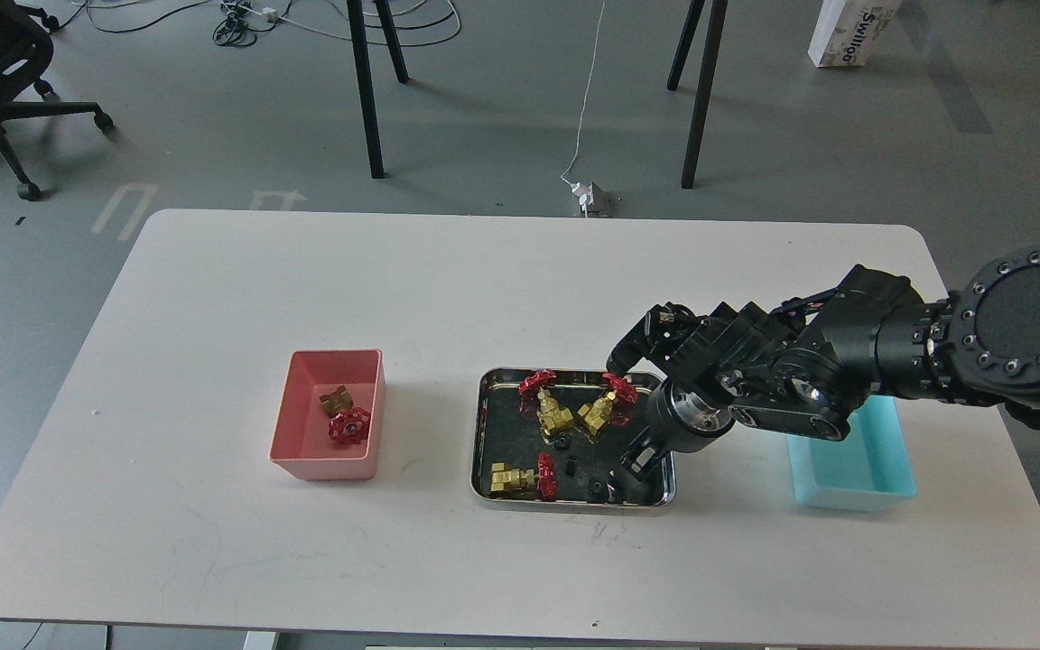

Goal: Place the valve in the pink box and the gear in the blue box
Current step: 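Reach the right gripper into the tray and grasp a dark gear, then carry the gear with the right gripper and drop it into the blue box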

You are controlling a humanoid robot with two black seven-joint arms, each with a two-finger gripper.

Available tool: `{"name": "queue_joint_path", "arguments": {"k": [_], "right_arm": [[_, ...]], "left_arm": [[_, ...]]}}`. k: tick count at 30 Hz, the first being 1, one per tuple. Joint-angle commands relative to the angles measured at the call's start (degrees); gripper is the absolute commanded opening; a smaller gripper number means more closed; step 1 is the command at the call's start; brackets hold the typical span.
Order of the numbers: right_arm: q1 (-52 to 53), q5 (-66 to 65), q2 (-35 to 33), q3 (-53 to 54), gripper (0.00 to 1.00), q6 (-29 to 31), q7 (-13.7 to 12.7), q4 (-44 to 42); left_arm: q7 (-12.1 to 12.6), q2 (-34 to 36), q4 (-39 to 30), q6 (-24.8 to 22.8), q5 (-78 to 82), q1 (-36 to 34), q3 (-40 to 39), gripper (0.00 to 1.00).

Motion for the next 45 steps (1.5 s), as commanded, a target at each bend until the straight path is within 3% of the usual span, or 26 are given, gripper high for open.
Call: {"name": "queue_joint_path", "arguments": {"k": [1,12,34,39,45], "right_arm": [[-0.07,0.01,0.00,-0.07,0.53,0.00,0.01,-0.03],[-0.16,0.10,0.00,0.01,0.32,0.08,-0.17,-0.12],[0.63,0.98,0.00,1.59,0.07,0.35,-0.35,-1.00],[3.18,1.51,0.00,4.92,0.05,0.26,-0.17,-0.30],[7.66,4.94,-13.41,8.36,0.06,0.61,-0.26,3.91]], "left_arm": [[0.00,0.08,0.00,-0.01,0.00,0.09,-0.08,0.96],[-0.09,0.34,0.00,-0.09,0.00,0.00,-0.16,0.96],[0.00,0.69,0.00,-0.09,0.00,-0.35,-0.08,0.96],[-0.09,0.69,0.00,-0.09,0.00,-0.35,-0.08,0.96],[-0.09,0.60,-0.09,-0.01,0.00,-0.35,-0.08,0.96]]}}
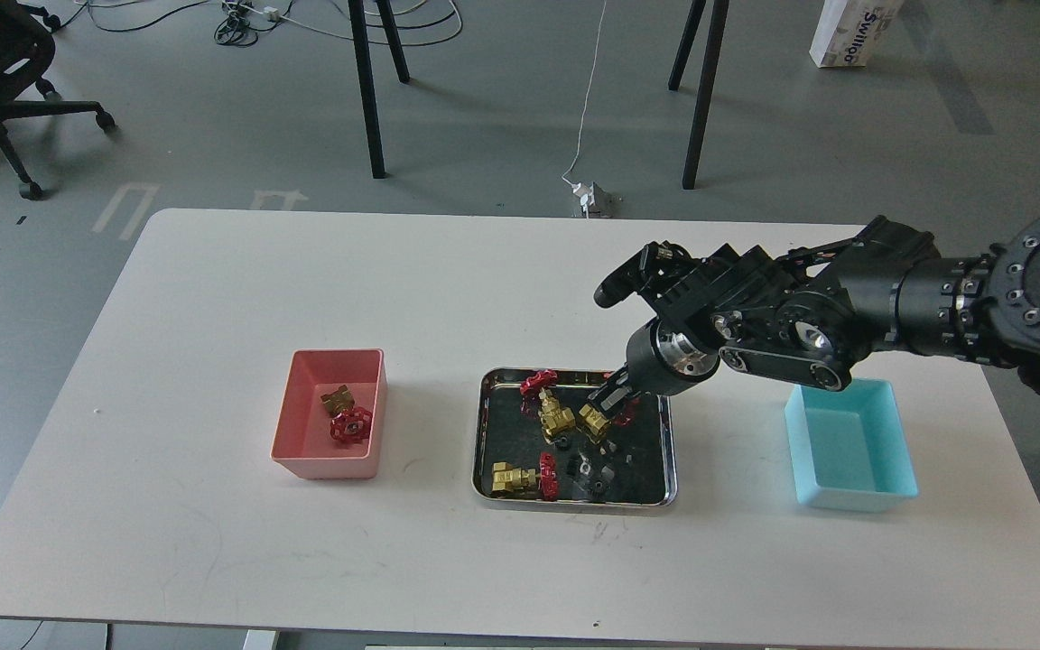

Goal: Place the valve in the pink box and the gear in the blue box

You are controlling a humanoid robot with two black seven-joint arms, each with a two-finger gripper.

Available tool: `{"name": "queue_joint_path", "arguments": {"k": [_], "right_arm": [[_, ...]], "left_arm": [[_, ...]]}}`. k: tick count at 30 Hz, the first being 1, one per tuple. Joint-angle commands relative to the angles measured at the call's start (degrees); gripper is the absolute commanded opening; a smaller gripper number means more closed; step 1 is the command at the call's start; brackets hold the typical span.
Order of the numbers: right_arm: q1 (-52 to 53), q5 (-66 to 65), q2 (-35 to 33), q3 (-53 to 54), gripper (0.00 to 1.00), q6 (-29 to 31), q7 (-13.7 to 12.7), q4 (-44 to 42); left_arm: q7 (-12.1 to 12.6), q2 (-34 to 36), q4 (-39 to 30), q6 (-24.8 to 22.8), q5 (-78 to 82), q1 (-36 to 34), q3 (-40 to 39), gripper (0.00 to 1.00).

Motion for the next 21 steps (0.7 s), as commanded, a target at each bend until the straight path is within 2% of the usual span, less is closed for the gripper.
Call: {"name": "queue_joint_path", "arguments": {"k": [1,4,8,11,16,19,20,21], "right_arm": [[1.44,1.00,-10.28,1.62,0.06,0.14,-0.06,3.51],[1.35,0.73,-21.17,3.30,0.06,0.14,-0.15,8.34],[0.47,0.12,-32.26,3.47,0.06,0.14,-0.06,13.97],[-2.33,0.12,-37.80,3.12,0.06,0.14,-0.06,15.12],[-7.52,-0.06,-40.28,3.56,0.08,-0.12,-0.06,14.25],[-8.40,0.38,-40.02,4.00,0.18,-1.96,-0.50,13.28],[-8.67,0.64,-39.75,4.52,0.25,-3.01,-0.59,12.67],[-8.84,0.91,-39.58,5.05,0.37,-4.07,-0.85,12.14]], "left_arm": [[-0.02,-0.05,0.01,0.01,0.00,0.12,0.02,0.96],[-0.02,-0.05,-0.07,-0.08,0.00,0.03,0.02,0.96],[-0.02,-0.05,-0.34,-0.08,-0.09,0.03,0.28,0.96],[-0.11,-0.13,-0.42,-0.08,-0.09,0.12,0.46,0.96],[-0.29,-0.13,-0.42,-0.17,-0.09,0.12,0.46,0.96],[-0.29,-0.05,-0.42,-0.17,-0.09,0.12,0.46,0.96],[-0.29,-0.05,-0.42,-0.17,-0.09,0.12,0.46,0.96],[-0.20,-0.05,-0.42,-0.17,-0.09,0.12,0.46,0.96]]}}
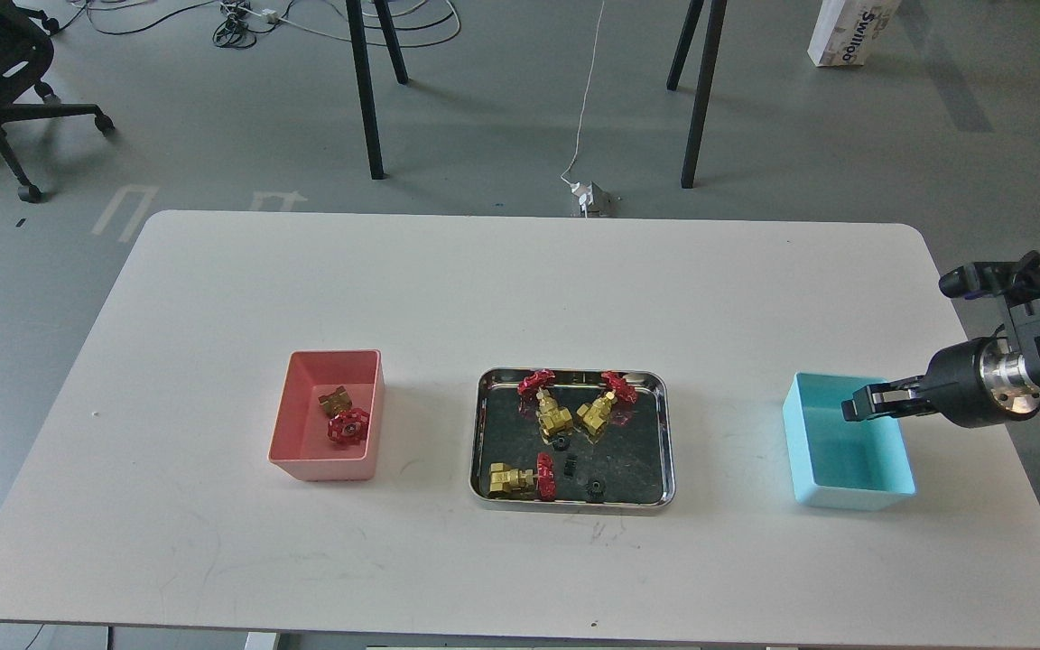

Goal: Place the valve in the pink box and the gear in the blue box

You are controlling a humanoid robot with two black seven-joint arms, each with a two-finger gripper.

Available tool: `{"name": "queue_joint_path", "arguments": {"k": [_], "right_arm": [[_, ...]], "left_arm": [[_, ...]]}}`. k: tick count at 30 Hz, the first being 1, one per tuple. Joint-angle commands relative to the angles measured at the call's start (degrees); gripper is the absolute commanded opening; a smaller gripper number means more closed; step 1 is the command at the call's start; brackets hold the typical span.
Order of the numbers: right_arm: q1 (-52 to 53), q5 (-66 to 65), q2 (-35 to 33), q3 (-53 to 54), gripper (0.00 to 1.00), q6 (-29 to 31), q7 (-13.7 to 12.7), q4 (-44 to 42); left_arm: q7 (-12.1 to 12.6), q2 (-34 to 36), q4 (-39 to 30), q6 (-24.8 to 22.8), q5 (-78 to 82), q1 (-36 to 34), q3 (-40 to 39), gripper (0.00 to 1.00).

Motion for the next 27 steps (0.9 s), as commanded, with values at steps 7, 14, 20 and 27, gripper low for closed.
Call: {"name": "queue_joint_path", "arguments": {"k": [7,14,20,27], "right_arm": [[-1.81,6.97,2.52,4.49,0.88,-2.68,-1.45,-1.43],[-1.02,11.45,1.91,11.85,0.92,-1.01,-1.37,-1.08],[-1.54,27.68,2.08,28.36,0.94,-1.35,-1.37,-5.54],[-2.07,49.06,10.59,42.44,0.94,-14.43,-1.45,-21.62]], "left_arm": [[0.26,0.08,0.01,0.09,0.00,0.08,0.14,0.96],[0.35,-0.18,0.01,0.00,0.09,0.08,0.32,0.96],[0.35,-0.71,0.10,0.26,0.26,0.69,0.49,0.96],[0.08,-4.66,0.45,0.44,0.70,1.05,7.95,0.96]]}}
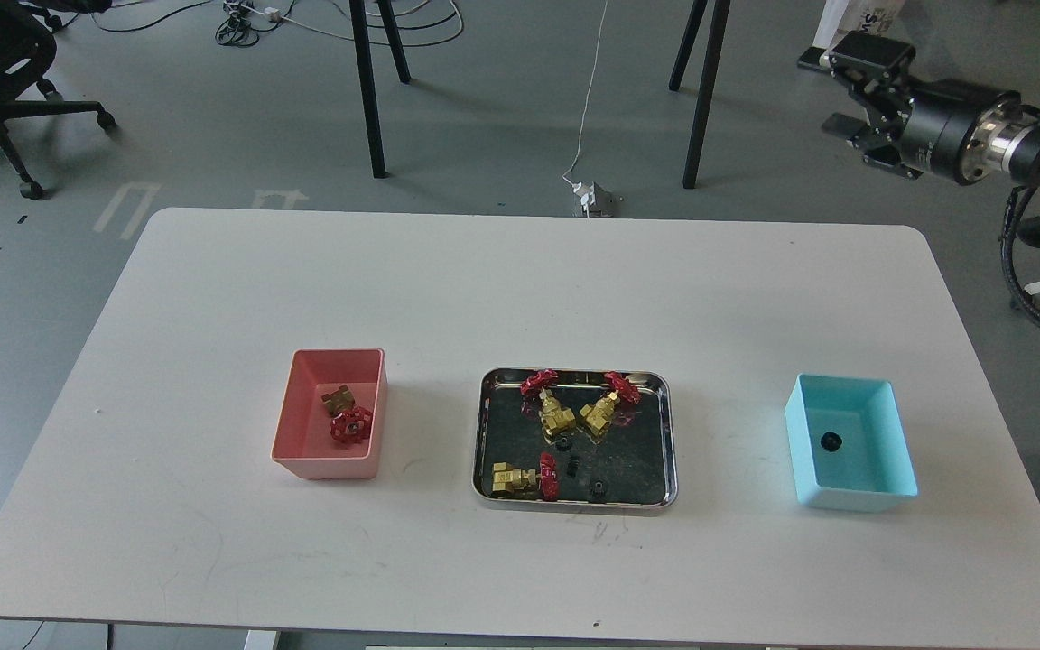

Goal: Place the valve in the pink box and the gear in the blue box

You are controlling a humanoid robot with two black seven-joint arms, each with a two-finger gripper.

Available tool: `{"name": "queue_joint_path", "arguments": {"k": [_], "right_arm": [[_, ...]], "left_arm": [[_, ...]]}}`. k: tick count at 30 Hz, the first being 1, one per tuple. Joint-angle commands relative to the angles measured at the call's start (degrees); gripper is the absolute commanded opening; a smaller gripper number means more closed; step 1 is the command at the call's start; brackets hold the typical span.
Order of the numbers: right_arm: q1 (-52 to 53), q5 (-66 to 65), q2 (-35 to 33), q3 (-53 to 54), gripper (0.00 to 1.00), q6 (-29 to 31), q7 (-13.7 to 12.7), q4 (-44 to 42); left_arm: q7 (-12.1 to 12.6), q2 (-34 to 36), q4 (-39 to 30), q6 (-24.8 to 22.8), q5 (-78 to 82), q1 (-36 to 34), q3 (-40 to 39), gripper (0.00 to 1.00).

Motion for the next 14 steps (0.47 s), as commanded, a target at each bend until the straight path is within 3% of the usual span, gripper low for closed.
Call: {"name": "queue_joint_path", "arguments": {"k": [1,9,14], "right_arm": [[-0.03,8.94,5.01,5.91,0.94,-6.88,-0.17,-7.73],[0.40,11.78,14.50,13.83,0.95,-31.13,-4.57,-12.83],[0.23,10.90,16.97,13.57,0.99,-31.95,-3.95,-12.75]], "left_arm": [[-0.50,-1.22,0.26,0.03,0.33,0.27,4.48,0.96],[-2.52,-6.14,3.51,0.39,5.43,0.53,13.97,0.96],[-2.52,-7.20,4.04,0.39,5.26,1.06,13.54,0.96]]}}
